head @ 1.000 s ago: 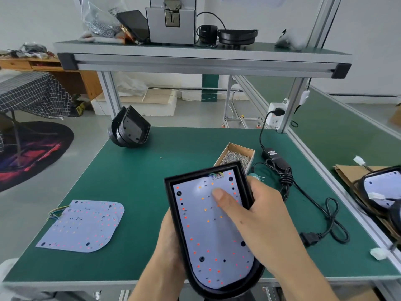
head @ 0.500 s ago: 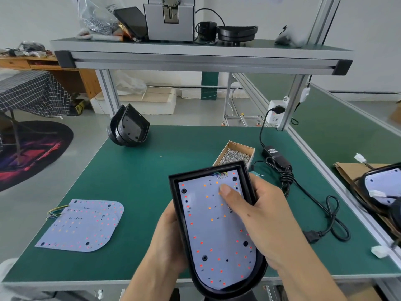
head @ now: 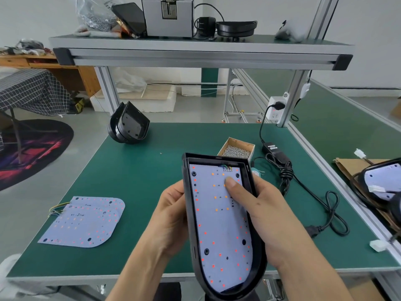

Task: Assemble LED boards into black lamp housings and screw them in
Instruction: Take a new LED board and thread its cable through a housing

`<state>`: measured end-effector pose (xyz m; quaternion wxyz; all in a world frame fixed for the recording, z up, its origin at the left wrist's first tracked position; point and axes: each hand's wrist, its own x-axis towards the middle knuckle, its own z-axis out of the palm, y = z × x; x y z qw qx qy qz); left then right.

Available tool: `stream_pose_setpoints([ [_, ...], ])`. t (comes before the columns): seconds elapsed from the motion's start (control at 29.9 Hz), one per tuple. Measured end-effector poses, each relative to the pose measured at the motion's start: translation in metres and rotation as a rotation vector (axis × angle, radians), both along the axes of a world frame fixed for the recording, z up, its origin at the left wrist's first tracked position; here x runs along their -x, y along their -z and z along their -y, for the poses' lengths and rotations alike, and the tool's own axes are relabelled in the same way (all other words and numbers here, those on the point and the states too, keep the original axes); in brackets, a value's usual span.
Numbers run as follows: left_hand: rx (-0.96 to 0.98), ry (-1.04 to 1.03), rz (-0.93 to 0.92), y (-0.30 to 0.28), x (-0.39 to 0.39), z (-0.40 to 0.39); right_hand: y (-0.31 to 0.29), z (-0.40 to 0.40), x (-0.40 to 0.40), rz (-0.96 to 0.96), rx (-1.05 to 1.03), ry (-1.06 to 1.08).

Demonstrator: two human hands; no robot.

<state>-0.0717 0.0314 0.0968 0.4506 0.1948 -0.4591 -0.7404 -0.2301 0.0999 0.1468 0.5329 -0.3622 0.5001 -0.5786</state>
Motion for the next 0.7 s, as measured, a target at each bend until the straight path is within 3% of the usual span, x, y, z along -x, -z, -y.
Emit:
stream_pose_setpoints([
  [0.17,0.056,-0.169,0.109,-0.002,0.005,-0.001,0.003,-0.003,-0.003,0.077,-0.088,-0.033],
  [0.44,0.148,-0.279,0.111,-0.008,0.008,-0.002,-0.003,-0.004,-0.004,0.162,-0.103,-0.072],
  [0.7,0.283,-0.204,0.146,-0.018,0.004,-0.004,-0.011,-0.01,-0.003,0.09,-0.036,-0.019],
])
